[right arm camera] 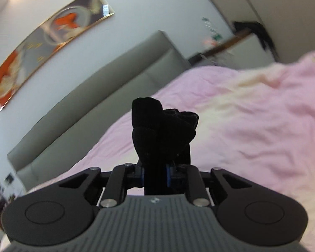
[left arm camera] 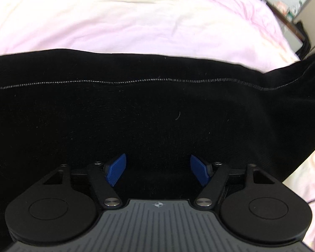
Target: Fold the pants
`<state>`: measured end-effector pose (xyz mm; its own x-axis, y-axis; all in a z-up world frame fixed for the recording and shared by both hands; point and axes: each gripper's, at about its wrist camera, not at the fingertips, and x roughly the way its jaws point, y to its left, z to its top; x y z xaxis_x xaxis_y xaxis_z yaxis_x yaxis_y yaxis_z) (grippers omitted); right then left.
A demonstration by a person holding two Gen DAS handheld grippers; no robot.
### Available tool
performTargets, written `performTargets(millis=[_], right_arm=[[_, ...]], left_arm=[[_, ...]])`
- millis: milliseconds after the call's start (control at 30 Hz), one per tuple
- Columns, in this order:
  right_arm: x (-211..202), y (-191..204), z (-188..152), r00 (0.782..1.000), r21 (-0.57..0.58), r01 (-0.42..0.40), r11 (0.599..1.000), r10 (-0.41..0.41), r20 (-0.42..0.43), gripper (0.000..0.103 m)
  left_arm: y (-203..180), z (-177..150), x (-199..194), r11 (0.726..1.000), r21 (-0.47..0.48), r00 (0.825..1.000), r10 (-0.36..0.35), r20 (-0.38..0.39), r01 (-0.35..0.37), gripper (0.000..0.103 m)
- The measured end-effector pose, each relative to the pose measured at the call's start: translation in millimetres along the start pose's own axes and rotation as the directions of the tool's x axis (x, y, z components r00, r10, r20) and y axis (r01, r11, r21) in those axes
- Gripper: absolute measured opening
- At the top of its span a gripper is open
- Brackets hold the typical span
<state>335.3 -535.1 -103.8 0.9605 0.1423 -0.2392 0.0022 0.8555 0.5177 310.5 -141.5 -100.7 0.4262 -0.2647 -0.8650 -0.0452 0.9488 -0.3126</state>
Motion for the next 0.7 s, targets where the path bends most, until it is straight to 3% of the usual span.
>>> performTargets(millis=[100, 167, 233, 300, 367, 433, 467, 500, 533, 600, 633, 700], right_arm=[[-11.2, 58.2, -17.9, 0.992, -0.237, -0.13, 0.963, 0.127, -0.027, 0.014], [-17.8, 96.7, -38.9, 0.976, -0.406, -0.217, 0.888, 0.203, -0.078, 0.014], [-20.3, 129.5, -66.2, 0.95, -0.544, -0.312, 0.779, 0.26, -0.173, 0.014], [-20.2, 153.1, -98.7, 0.91, -0.635, -0.413, 0.653, 0.283, -0.301, 0.014], [-17.1, 169.2, -137.7, 0.841, -0.663, -0.534, 0.524, 0.251, -0.479, 0.015], [-6.7, 174.8, -178.2, 0.76, -0.67, -0.628, 0.396, 0.127, -0.637, 0.023], [-8.6, 176.4, -191.7, 0.77, -0.71, -0.62, 0.335, 0.082, -0.633, 0.024], [-14.8, 182.3, -193.9, 0.793, -0.744, -0.595, 0.305, 0.07, -0.606, 0.031], [-16.5, 188.9, -185.5, 0.787, -0.73, -0.596, 0.335, 0.061, -0.614, 0.035], [-20.4, 193.5, -156.7, 0.766, -0.635, -0.604, 0.482, 0.128, -0.631, 0.06], [-23.5, 188.9, -139.6, 0.764, -0.565, -0.6, 0.566, 0.198, -0.614, 0.064], [-26.9, 175.2, -117.8, 0.763, -0.439, -0.587, 0.681, 0.283, -0.58, 0.064]], left_arm=[[17.8, -3.9, -21.0, 0.998, -0.02, 0.998, -0.058, 0.011, 0.058, 0.075], [35.6, -8.2, -38.8, 0.996, -0.062, 0.997, -0.063, 0.047, 0.066, 0.075], [59.6, -14.7, -57.7, 0.992, -0.114, 0.995, -0.053, 0.08, 0.062, 0.077], [81.4, -22.3, -73.1, 0.983, -0.174, 0.994, -0.043, 0.103, 0.061, 0.078], [100.9, -31.0, -84.9, 0.971, -0.231, 0.993, -0.041, 0.115, 0.067, 0.08], [114.4, -37.1, -91.0, 0.959, -0.273, 0.993, -0.039, 0.115, 0.069, 0.08], [118.6, -39.1, -92.2, 0.955, -0.286, 0.993, -0.043, 0.11, 0.073, 0.08], [120.6, -39.7, -92.8, 0.954, -0.29, 0.993, -0.05, 0.106, 0.079, 0.08], [121.1, -38.7, -94.0, 0.954, -0.287, 0.993, -0.054, 0.106, 0.083, 0.08], [120.1, -37.8, -95.9, 0.957, -0.277, 0.992, -0.055, 0.117, 0.086, 0.08], [116.6, -36.3, -94.8, 0.957, -0.275, 0.99, -0.063, 0.122, 0.095, 0.08], [115.7, -34.3, -89.7, 0.954, -0.277, 0.989, -0.089, 0.12, 0.12, 0.081]])
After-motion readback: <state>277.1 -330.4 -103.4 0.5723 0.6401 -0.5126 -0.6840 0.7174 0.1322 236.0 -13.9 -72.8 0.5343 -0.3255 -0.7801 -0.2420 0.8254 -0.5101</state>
